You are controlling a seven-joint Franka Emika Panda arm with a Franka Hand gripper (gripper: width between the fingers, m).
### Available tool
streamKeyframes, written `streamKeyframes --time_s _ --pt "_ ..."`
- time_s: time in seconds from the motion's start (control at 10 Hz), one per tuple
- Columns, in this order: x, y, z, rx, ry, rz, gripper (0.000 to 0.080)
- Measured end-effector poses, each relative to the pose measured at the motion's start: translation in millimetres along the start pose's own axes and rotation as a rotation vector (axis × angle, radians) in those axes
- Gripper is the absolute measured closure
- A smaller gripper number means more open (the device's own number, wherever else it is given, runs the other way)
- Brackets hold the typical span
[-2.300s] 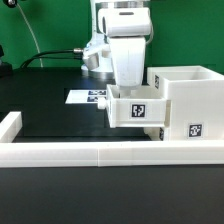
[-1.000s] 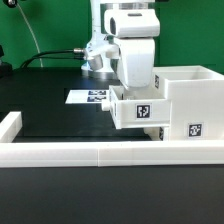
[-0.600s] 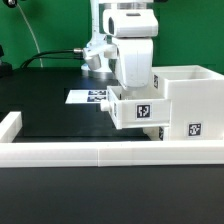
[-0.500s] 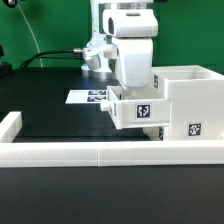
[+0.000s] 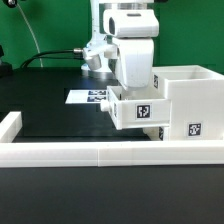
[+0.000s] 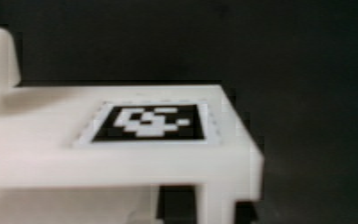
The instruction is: Assemble drawer
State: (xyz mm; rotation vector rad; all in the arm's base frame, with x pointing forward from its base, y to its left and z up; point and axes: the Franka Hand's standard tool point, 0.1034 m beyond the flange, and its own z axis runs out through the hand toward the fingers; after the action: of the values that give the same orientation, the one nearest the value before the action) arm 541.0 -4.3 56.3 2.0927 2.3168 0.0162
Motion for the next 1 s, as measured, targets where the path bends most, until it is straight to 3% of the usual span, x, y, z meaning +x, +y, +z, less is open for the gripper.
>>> streamKeyframes --time_s 0.4,1.0 --pt "-4.7 -0.7 0.3 -0.006 0.007 0.024 0.0755" --pt "4.5 -0.2 -0.2 -0.005 0.000 0.044 0.0755"
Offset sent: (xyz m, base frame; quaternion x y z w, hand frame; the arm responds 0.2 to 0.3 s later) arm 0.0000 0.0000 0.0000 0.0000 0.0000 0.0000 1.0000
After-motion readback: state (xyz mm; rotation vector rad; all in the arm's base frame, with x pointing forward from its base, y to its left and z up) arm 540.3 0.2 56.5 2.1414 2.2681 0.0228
